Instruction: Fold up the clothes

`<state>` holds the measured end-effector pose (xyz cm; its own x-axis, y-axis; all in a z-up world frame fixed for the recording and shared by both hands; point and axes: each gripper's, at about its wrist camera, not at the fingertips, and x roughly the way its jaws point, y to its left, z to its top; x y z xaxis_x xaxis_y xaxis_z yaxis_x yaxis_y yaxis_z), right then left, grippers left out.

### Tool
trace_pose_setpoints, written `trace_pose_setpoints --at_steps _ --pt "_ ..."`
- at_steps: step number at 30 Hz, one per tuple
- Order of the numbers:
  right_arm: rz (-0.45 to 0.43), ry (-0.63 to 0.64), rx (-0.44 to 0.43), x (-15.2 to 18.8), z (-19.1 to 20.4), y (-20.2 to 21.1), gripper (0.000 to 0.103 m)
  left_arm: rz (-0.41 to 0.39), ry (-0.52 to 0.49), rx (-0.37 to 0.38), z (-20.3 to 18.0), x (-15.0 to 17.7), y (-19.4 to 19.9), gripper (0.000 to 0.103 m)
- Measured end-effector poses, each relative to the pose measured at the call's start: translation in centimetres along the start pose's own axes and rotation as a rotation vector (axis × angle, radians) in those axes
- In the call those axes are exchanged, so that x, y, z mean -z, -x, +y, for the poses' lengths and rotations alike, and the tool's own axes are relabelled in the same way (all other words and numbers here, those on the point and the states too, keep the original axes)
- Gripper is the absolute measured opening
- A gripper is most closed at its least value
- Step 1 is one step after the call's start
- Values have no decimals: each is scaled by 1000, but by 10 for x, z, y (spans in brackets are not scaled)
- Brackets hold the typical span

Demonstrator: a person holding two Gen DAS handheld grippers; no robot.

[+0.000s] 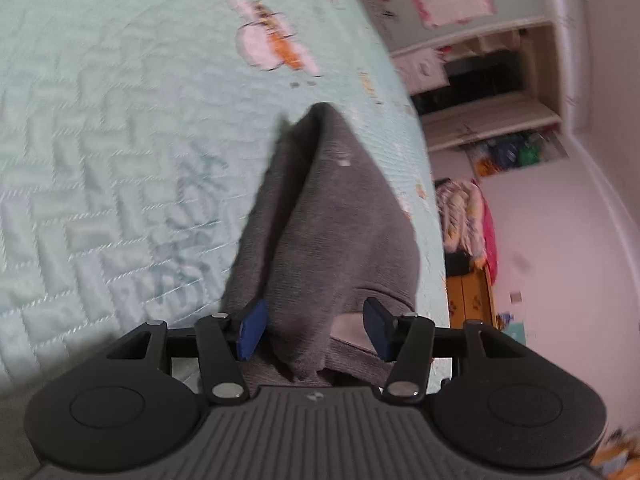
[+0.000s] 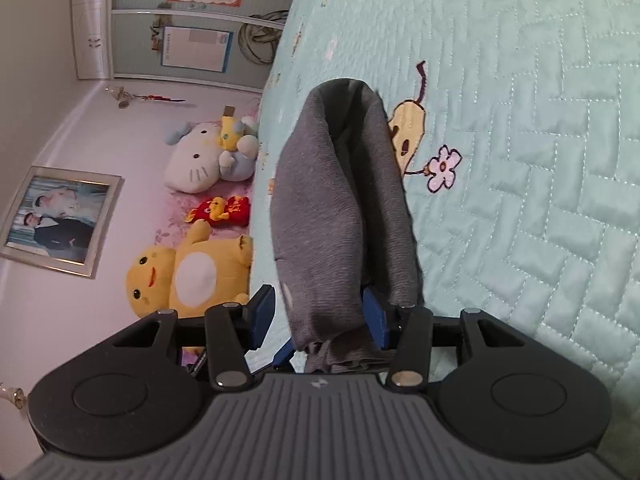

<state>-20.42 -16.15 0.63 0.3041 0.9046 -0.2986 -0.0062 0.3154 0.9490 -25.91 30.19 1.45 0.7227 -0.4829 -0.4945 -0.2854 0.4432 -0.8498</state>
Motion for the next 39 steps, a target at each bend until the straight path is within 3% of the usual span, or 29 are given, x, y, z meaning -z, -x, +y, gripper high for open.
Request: trace_pose_setpoints --at_steps 2,8,19,21,22,24,26,29,32,36,39 --pt "2 -6 31 0 -2 -7 50 11 21 -6 1 1 1 56" --pt "28 -87 -20 4 -10 -22 50 55 85 40 11 5 1 56" --pt "13 -163 -23 2 -14 -40 49 54 195 109 24 11 -9 59" --pt "7 -132 -15 1 -11 -43 26 37 198 109 24 12 -8 55" --pt "4 -98 -1 0 -6 -44 25 28 199 108 24 12 -8 42" --pt "-3 -25 20 -3 7 -45 18 -1 162 86 18 11 -3 23" --pt "-9 44 6 -3 27 -41 16 -44 95 103 0 11 12 20" --pt "9 162 14 -1 59 -30 14 -112 -94 131 -43 17 53 14" --pt "57 252 89 7 67 -24 14 -119 -272 33 -64 34 78 14" --pt "95 268 217 20 35 -45 14 -41 -211 -88 -18 54 52 13" --pt "75 240 217 23 14 -52 12 -50 -201 -114 4 61 40 13"
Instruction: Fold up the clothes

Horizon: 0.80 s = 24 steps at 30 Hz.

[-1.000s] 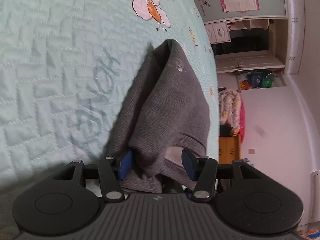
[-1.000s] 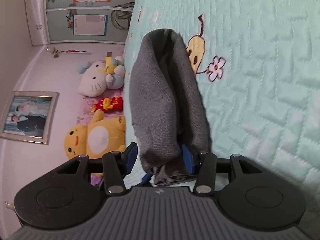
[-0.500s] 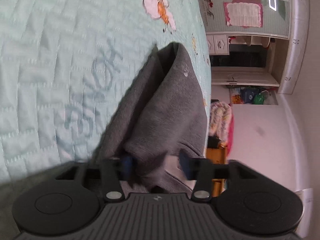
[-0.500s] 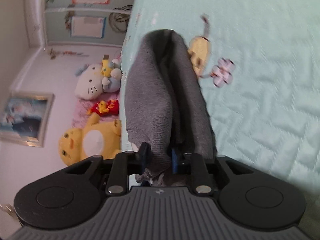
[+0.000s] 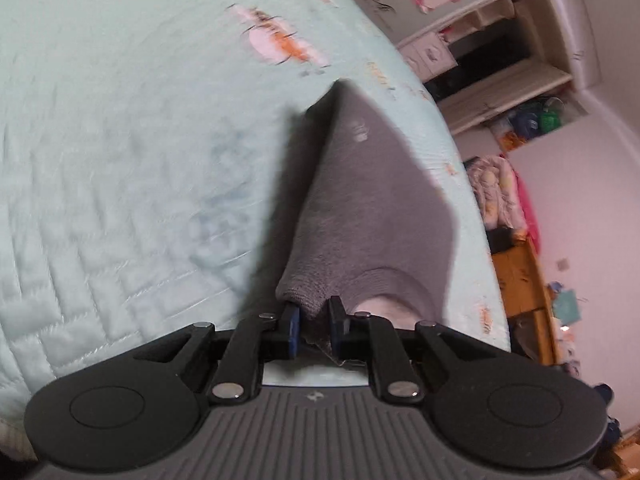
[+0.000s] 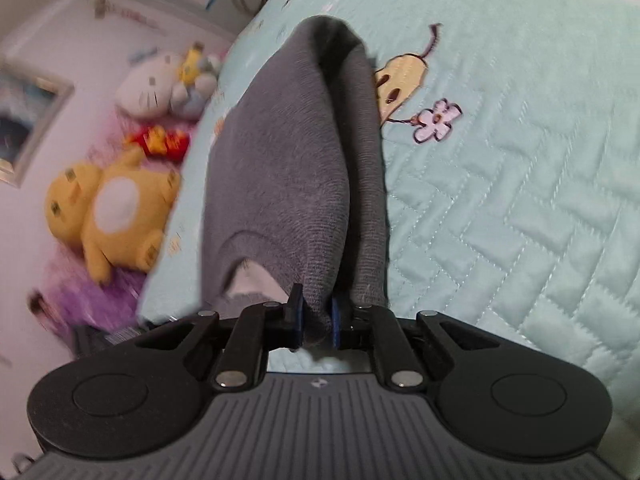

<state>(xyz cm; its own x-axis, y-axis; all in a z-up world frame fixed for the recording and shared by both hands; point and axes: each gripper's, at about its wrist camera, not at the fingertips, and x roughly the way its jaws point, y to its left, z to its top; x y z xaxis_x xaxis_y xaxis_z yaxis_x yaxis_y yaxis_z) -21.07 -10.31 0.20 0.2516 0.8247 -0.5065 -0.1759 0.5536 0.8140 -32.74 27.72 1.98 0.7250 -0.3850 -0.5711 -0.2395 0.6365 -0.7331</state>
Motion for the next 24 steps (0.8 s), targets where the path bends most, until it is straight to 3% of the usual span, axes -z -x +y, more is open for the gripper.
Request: trace_pose_setpoints --at_steps 8,13,14,17,21,24 --pt "52 197 87 -4 30 9 12 -13 -95 -30 -11 5 7 13" --pt "70 217 103 -9 32 11 14 -15 -151 -70 -20 10 -2 13" --pt "73 220 100 -10 34 13 18 -17 -160 -76 -22 10 -3 13" --pt "58 267 141 -20 49 28 22 -33 -229 -118 -32 15 -6 13" --pt "-97 436 277 -37 91 45 22 -56 -324 -174 -43 24 -8 13" --pt "-172 416 106 -62 115 32 22 -63 -362 -195 -47 27 -9 13"
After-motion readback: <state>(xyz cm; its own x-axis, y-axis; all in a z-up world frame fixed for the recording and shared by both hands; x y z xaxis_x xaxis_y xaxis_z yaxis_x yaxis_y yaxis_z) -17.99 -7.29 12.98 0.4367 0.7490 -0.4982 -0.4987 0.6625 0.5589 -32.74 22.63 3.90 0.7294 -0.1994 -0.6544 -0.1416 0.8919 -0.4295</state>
